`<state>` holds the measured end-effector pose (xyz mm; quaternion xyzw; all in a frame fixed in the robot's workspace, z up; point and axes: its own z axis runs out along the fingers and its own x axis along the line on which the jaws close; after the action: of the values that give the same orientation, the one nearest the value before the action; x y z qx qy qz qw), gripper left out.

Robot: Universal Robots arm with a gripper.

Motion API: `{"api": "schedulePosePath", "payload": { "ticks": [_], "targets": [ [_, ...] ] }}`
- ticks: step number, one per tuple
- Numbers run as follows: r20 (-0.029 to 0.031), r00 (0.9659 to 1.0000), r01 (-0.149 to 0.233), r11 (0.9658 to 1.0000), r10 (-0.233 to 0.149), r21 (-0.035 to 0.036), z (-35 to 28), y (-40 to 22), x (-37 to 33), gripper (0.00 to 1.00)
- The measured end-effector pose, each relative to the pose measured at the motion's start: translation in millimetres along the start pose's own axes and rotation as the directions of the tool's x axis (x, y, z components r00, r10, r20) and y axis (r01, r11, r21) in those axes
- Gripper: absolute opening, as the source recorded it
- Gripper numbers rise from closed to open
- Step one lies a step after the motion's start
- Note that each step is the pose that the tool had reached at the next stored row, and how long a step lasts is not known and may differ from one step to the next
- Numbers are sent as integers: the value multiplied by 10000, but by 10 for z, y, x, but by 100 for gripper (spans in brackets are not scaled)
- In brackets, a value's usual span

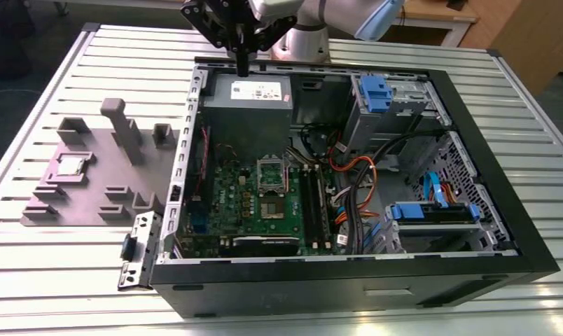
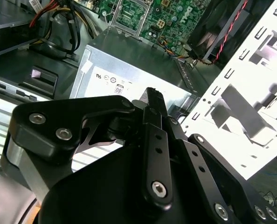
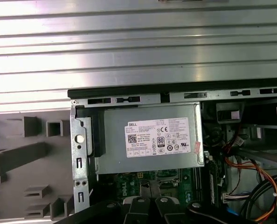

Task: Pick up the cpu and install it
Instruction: 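Reach for the cpu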

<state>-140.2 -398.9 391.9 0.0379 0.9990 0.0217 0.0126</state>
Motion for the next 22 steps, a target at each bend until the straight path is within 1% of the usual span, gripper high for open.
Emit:
{"api": "schedulePosePath", "payload": {
  "ticks": [13,22],
  "targets": [
    [0,10000,1,10000,-1,0,4,-4,49,11],
    [-1,10000,1,10000,-1,0,4,-5,69,11]
  ]
}}
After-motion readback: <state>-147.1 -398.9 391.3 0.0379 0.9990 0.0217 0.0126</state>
